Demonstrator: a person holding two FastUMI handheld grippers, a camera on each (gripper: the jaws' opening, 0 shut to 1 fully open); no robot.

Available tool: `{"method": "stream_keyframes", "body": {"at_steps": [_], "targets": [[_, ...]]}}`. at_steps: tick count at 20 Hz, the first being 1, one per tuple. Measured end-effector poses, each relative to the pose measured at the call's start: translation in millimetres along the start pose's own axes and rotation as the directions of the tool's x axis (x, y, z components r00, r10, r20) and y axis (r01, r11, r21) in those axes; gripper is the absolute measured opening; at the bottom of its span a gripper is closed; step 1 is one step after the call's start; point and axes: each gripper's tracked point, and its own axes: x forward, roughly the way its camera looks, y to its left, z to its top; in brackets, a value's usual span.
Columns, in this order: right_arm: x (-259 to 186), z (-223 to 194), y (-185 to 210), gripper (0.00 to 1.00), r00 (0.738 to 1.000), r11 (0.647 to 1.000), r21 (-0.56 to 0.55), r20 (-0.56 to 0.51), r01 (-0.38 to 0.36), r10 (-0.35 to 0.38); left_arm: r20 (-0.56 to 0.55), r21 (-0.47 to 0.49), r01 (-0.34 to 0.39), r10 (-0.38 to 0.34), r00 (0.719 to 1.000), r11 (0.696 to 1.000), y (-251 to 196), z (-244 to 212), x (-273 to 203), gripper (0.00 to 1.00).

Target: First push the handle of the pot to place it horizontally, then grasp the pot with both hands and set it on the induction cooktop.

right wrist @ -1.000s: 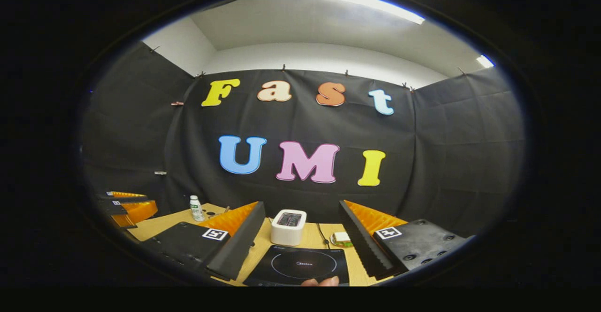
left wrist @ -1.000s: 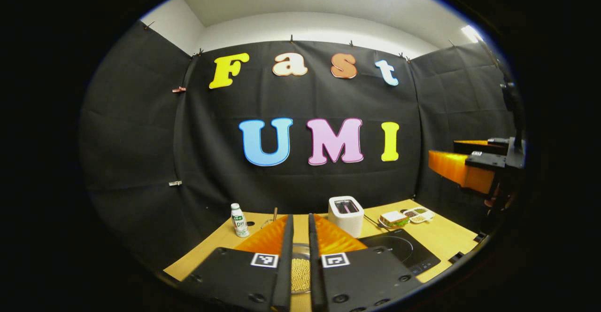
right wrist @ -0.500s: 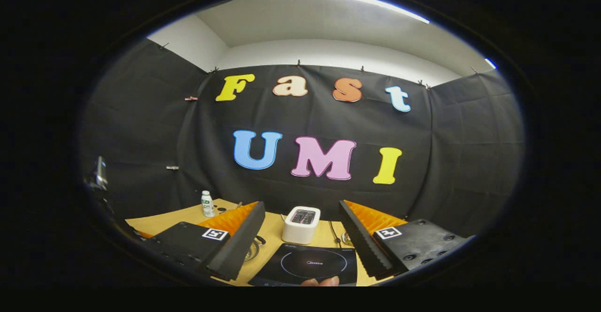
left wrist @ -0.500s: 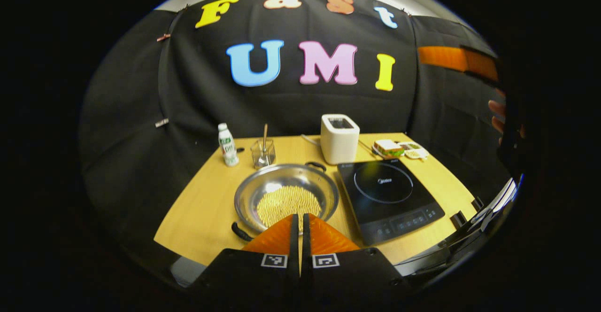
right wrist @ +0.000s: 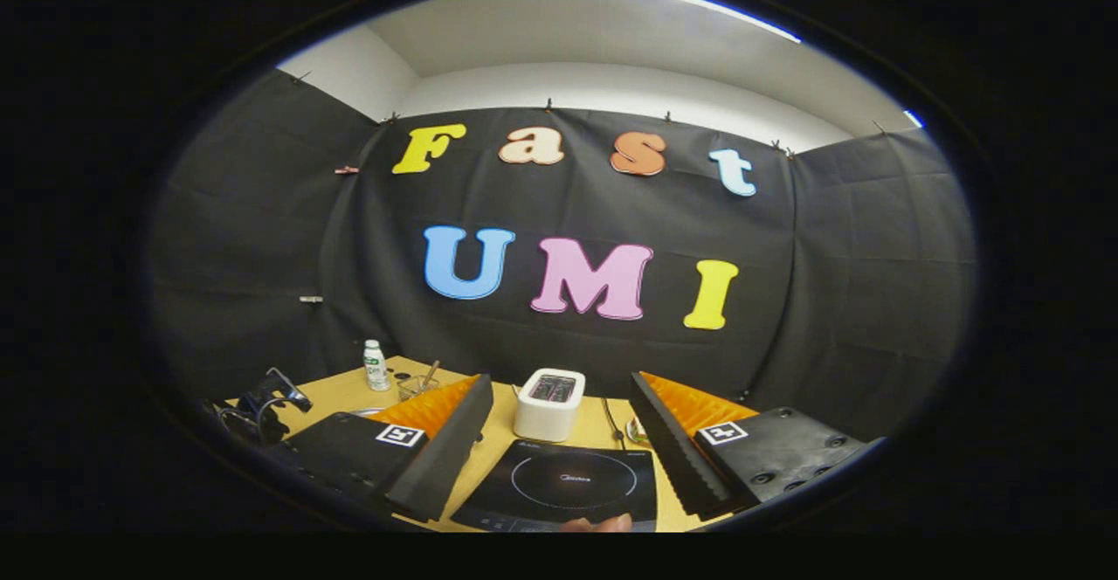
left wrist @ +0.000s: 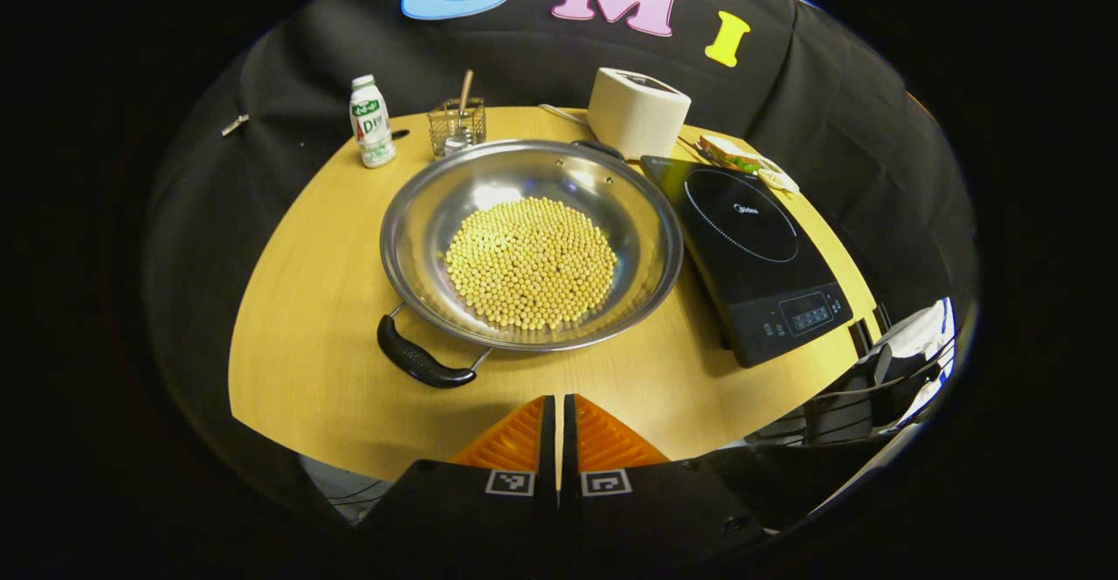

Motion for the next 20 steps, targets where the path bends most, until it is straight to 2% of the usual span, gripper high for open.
{"method": "stream_keyframes", "body": {"at_steps": [5,7,9,20], "targets": [[-12,-3,-17,0.98,0.998,0.998,-0.009,-0.003,0.06,-0.06,-0.065,0.015,0.032,-0.031,0.997,0.999,30,13,14,0.05],[-15,-3,-22,0.96,0.997,0.997,-0.015,-0.004,0.082,-0.082,-0.085,-0.01,0.074,-0.074,0.994,0.997,32,16,16,0.05],[-18,-4,-26,0.98,0.995,0.995,-0.02,-0.005,0.098,-0.098,-0.101,-0.002,0.087,-0.087,0.991,0.996,37,17,19,0.05],[-27,-10,-23,0.96,0.99,0.99,-0.036,-0.023,0.137,-0.138,-0.145,0.097,0.02,-0.005,0.989,0.995,111,33,21,0.05]]}}
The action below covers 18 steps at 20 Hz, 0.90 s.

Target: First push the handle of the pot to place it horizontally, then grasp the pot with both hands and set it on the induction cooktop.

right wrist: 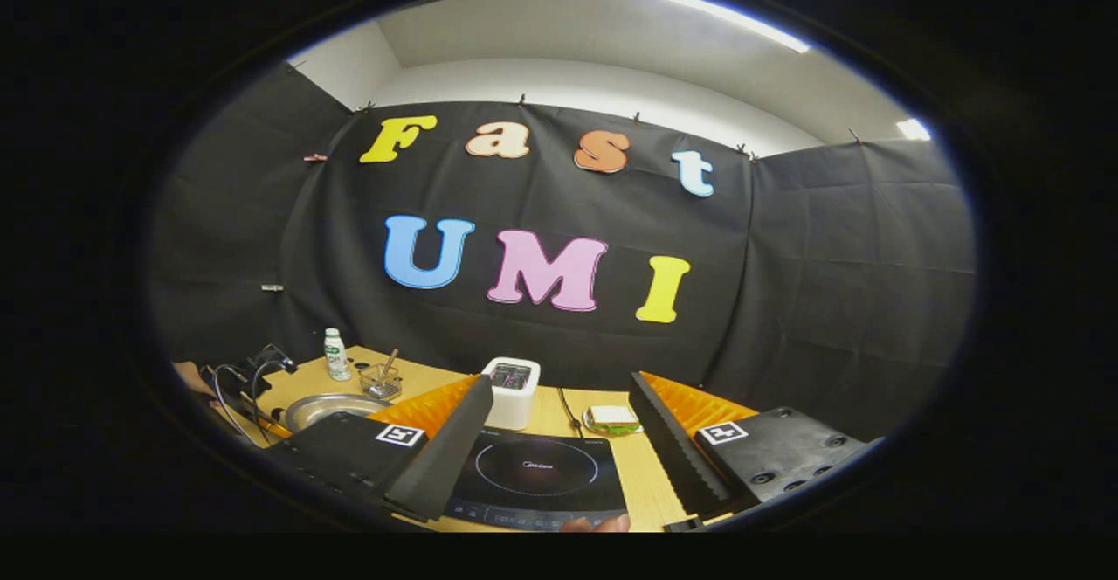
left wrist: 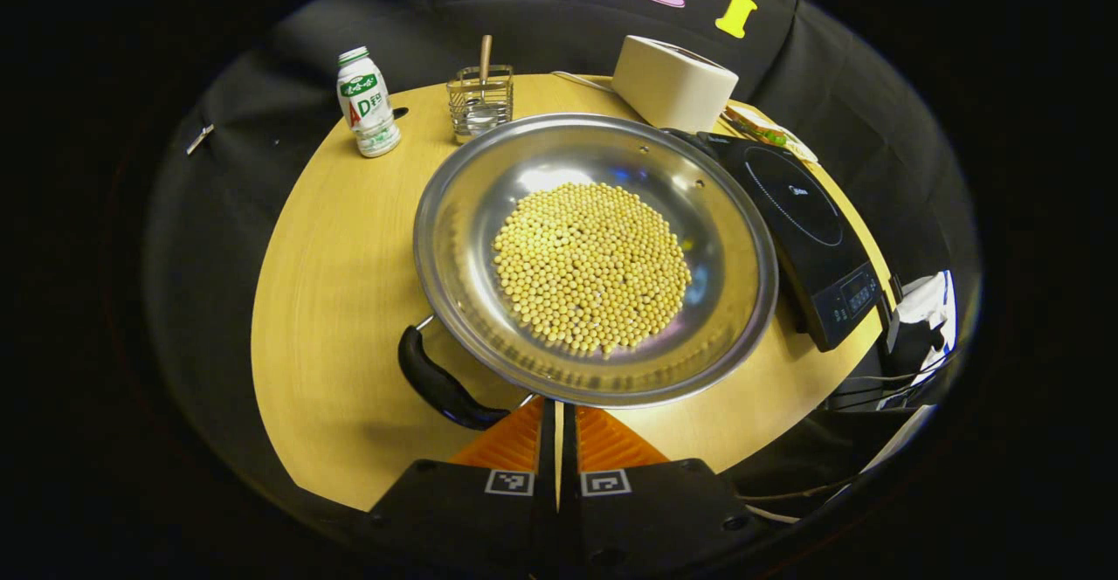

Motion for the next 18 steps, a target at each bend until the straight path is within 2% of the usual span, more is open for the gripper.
{"method": "stream_keyframes", "body": {"at_steps": [4,12,18], "targets": [[-4,-2,1,0.96,1.0,1.0,-0.007,-0.01,0.015,-0.015,-0.006,0.014,-0.037,0.037,0.999,0.999,38,9,3,0.05],[-4,-6,3,0.96,0.998,0.998,-0.032,-0.03,0.056,-0.057,-0.029,0.106,-0.12,0.124,0.992,0.987,100,28,18,0.05],[1,-11,9,0.96,0.995,0.996,-0.034,-0.046,0.087,-0.088,-0.008,0.128,-0.144,0.146,0.989,0.981,125,53,30,0.05]]}}
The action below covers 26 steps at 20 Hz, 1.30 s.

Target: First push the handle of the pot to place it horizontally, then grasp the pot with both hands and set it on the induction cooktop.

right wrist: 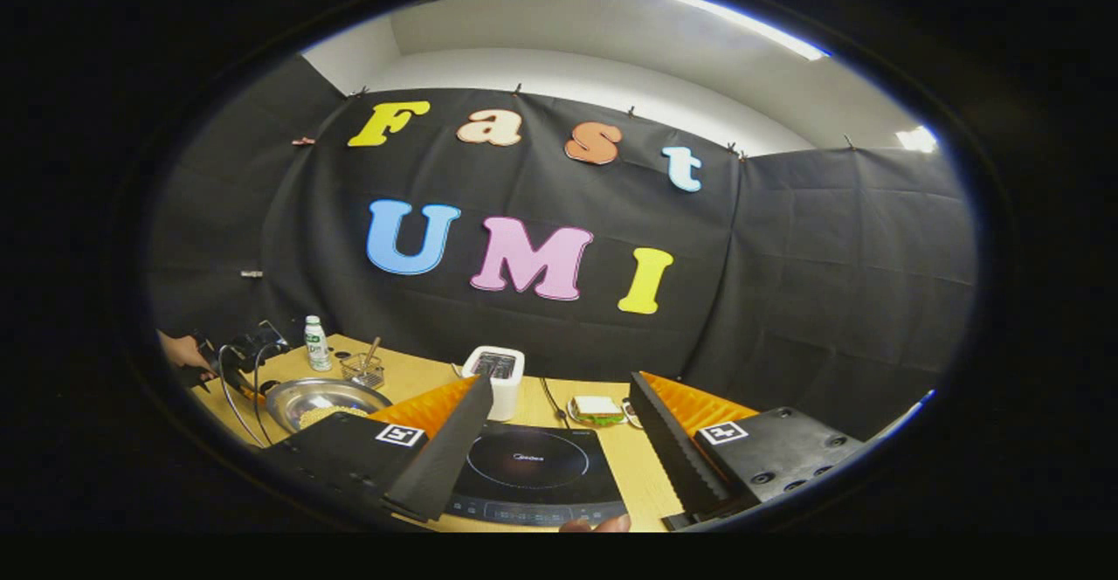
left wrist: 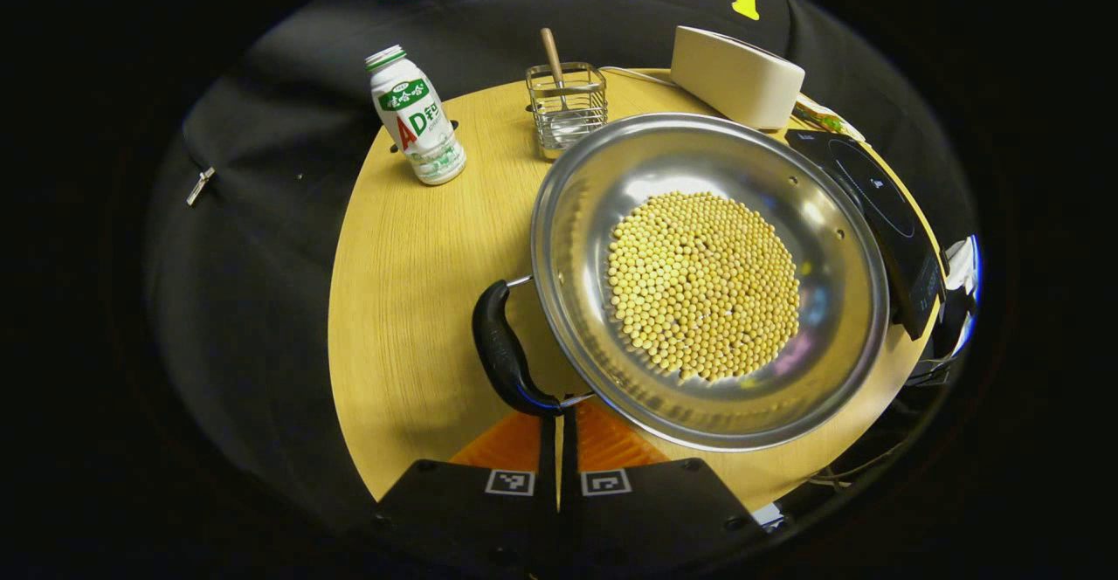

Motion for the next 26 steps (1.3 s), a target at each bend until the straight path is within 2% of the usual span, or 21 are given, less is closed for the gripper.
{"method": "stream_keyframes", "body": {"at_steps": [7,9,11,13,15,16,17,18,20,21,22,23,24,26], "targets": [[8,-14,15,0.96,0.999,1.0,0.013,-0.045,0.002,-0.001,0.021,0.03,-0.041,0.04,0.999,0.999,20,16,8,0.05],[13,-20,23,0.96,0.998,0.999,0.031,-0.066,-0.01,0.012,0.076,0.009,-0.09,0.089,0.993,0.996,30,16,0,0.05],[18,-30,32,0.96,0.996,0.999,0.043,-0.09,-0.024,0.028,0.145,-0.009,-0.177,0.177,0.974,0.984,49,14,-16,0.05],[25,-40,42,0.96,0.992,0.998,0.05,-0.118,-0.045,0.051,0.211,-0.03,-0.222,0.224,0.952,0.974,59,10,-35,0.06],[32,-51,56,0.96,0.986,0.995,0.064,-0.148,-0.072,0.081,0.278,-0.053,-0.231,0.236,0.931,0.972,63,10,-55,0.23],[36,-55,63,0.98,0.982,0.993,0.077,-0.162,-0.086,0.098,0.313,-0.062,-0.221,0.23,0.922,0.973,61,13,-63,0.38],[39,-60,71,0.98,0.977,0.99,0.094,-0.177,-0.101,0.116,0.347,-0.076,-0.208,0.221,0.911,0.975,58,15,-72,0.3],[43,-67,80,0.98,0.97,0.987,0.111,-0.198,-0.119,0.139,0.38,-0.091,-0.181,0.202,0.902,0.979,54,20,-78,0.48],[51,-80,99,0.98,0.957,0.979,0.135,-0.23,-0.152,0.18,0.443,-0.127,-0.121,0.166,0.881,0.984,45,31,-90,0.75],[56,-87,109,0.98,0.948,0.975,0.146,-0.247,-0.168,0.201,0.47,-0.15,-0.085,0.147,0.871,0.985,43,37,-92,0.72],[61,-96,119,0.98,0.939,0.97,0.157,-0.265,-0.184,0.22,0.486,-0.174,-0.062,0.14,0.862,0.983,41,43,-92,0.78],[66,-104,129,0.98,0.928,0.965,0.171,-0.284,-0.197,0.24,0.497,-0.193,-0.051,0.143,0.856,0.98,42,47,-89,0.84],[72,-113,139,0.98,0.918,0.961,0.186,-0.304,-0.207,0.256,0.497,-0.205,-0.045,0.144,0.855,0.978,43,51,-85,0.98],[82,-134,158,0.98,0.895,0.953,0.212,-0.347,-0.218,0.282,0.49,-0.218,-0.02,0.127,0.862,0.976,38,52,-76,0.95]]}}
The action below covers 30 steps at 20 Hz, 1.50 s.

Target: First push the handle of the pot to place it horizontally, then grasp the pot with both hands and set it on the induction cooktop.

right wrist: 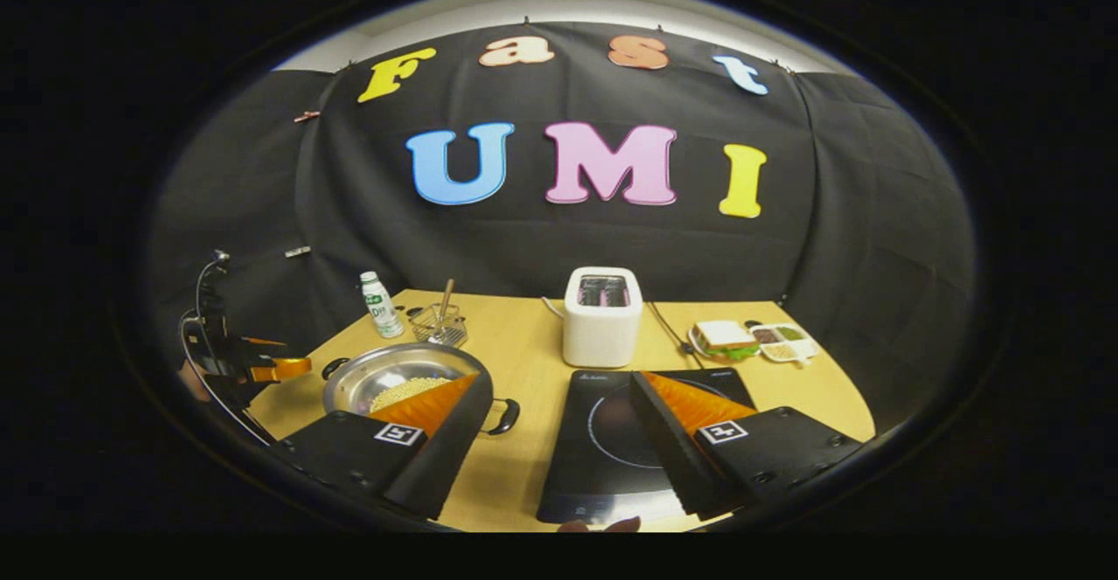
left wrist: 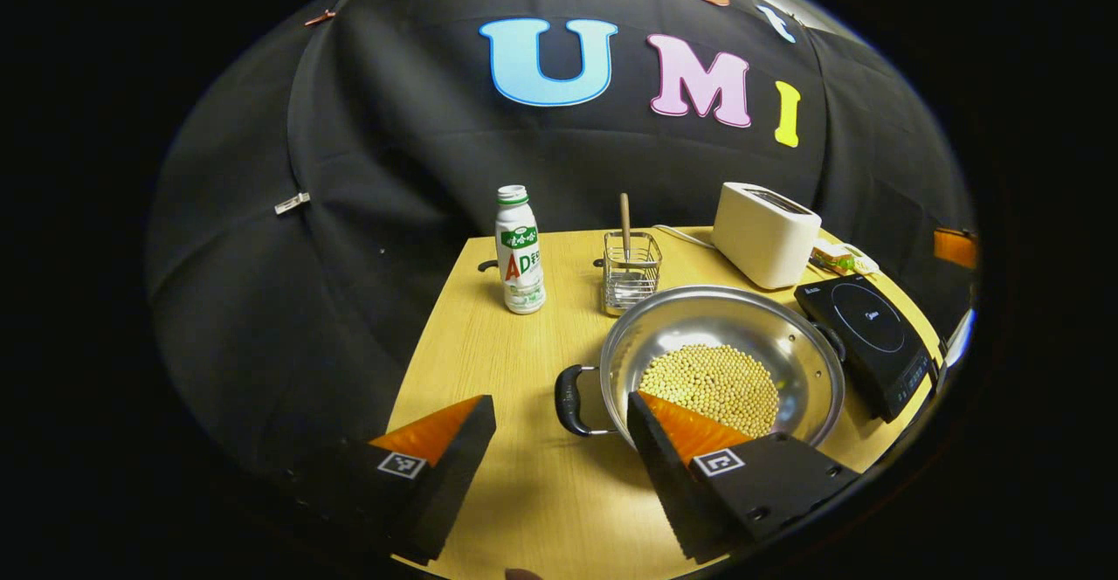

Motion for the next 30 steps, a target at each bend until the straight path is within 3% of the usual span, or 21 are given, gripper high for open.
{"method": "stream_keyframes", "body": {"at_steps": [7,18,25,26,28,29,30], "targets": [[62,-54,38,0.99,0.991,1.0,-0.01,-0.128,-0.03,0.028,-0.046,-0.046,0.037,-0.039,0.998,0.998,-7,-13,37,0.95],[126,-120,61,0.99,0.954,1.0,0.001,-0.3,-0.01,0.009,-0.134,-0.042,0.07,-0.075,0.988,0.997,-8,-33,81,0.96],[139,-156,64,0.99,0.906,1.0,0.023,-0.423,0.003,0.007,-0.167,-0.047,0.105,-0.111,0.98,0.993,-16,-42,99,0.8],[141,-158,65,0.99,0.902,0.999,0.034,-0.432,0.011,0.005,-0.168,-0.046,0.104,-0.11,0.98,0.993,-17,-43,101,0.74],[142,-164,60,0.92,0.89,0.999,0.021,-0.454,0.042,-0.027,-0.165,-0.045,0.104,-0.11,0.98,0.994,-16,-42,101,0.68],[143,-167,59,0.72,0.884,0.999,0.023,-0.466,0.046,-0.03,-0.168,-0.048,0.104,-0.111,0.98,0.993,-16,-46,101,0.67],[142,-167,59,0.73,0.879,0.998,0.025,-0.476,0.051,-0.033,-0.161,-0.054,0.101,-0.108,0.981,0.993,-17,-45,102,0.67]]}}
